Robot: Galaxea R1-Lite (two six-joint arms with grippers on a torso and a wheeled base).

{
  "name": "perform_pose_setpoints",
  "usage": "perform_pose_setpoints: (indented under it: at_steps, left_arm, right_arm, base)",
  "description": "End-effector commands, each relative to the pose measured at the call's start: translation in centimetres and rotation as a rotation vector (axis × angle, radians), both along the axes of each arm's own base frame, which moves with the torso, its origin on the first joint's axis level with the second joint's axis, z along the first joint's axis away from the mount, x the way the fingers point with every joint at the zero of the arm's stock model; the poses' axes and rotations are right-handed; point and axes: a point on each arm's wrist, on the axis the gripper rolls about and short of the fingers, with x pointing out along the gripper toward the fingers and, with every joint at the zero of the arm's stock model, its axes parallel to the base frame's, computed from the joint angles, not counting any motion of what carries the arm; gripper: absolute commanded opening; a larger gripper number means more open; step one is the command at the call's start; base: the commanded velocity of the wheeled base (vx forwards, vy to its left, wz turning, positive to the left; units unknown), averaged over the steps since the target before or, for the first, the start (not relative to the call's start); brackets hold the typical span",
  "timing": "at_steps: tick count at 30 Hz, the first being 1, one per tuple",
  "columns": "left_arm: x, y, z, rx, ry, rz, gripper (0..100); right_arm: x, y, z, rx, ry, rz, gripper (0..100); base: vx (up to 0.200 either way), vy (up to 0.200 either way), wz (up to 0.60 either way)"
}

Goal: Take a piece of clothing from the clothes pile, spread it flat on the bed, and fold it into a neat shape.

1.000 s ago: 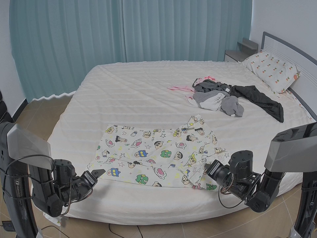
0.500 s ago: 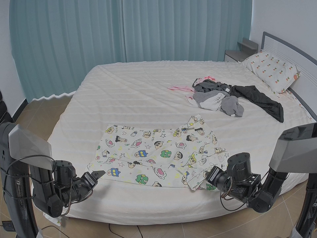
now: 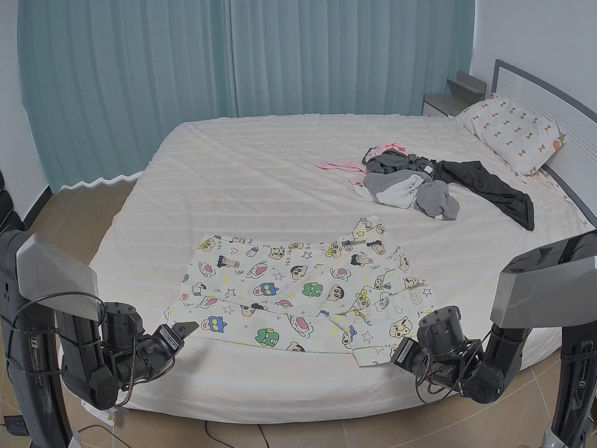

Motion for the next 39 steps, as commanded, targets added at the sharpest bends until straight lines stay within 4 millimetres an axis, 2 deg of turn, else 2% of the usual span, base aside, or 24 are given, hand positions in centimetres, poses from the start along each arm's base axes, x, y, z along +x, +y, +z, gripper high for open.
perform_pose_setpoints:
  at_steps: [1,4,5,13,16,19,22,25,27,32,39]
  left_arm:
    - [0.0,0.0,0.0,0.0,0.0,0.0,100]
    - [0.0,0.0,-0.1,0.0,0.002,0.0,100]
    - [0.0,0.0,-0.1,0.0,0.002,0.0,100]
    - [0.0,0.0,-0.1,0.001,0.003,0.0,100]
    - [0.0,-0.1,-0.2,0.011,0.006,0.011,100]
    - [0.0,-0.2,-0.3,0.013,0.008,0.007,100]
    - [0.0,-0.2,-0.3,0.013,0.008,0.007,100]
    - [0.0,-0.2,-0.3,0.012,0.006,0.007,100]
    - [0.0,-0.2,-0.3,0.013,0.008,0.007,100]
    - [0.0,-0.2,-0.2,0.012,0.005,0.007,100]
    - [0.0,-0.2,-0.2,0.009,-0.009,0.006,100]
  right_arm:
    - [-0.1,0.0,0.0,-0.004,0.009,0.003,0]
    - [0.0,0.0,-0.1,-0.002,0.01,0.005,0]
    - [-0.1,0.0,-0.1,-0.004,0.011,0.006,100]
    - [-0.6,0.3,0.2,-0.022,0.004,0.04,100]
    - [-2.5,1.1,2.6,-0.017,-0.048,0.125,100]
    - [-3.2,0.7,4.9,-0.012,-0.1,0.155,100]
    - [-3.1,0.1,6.8,-0.004,-0.148,0.153,100]
    - [-2.1,-0.3,7.6,0.047,-0.174,0.151,100]
    - [-0.8,-0.4,7.0,0.082,-0.155,0.161,100]
    - [3.1,-0.7,3.0,0.077,-0.093,0.123,100]
    - [5.1,-1.7,-0.5,0.053,-0.042,0.078,100]
  base:
    - [0.0,0.0,0.0]
    - [0.0,0.0,0.0]
    - [0.0,0.0,0.0]
    - [0.0,0.0,0.0]
    - [0.0,0.0,0.0]
    - [0.0,0.0,0.0]
    - [0.0,0.0,0.0]
    - [0.0,0.0,0.0]
    - [0.0,0.0,0.0]
    - [0.0,0.0,0.0]
    - [0.0,0.0,0.0]
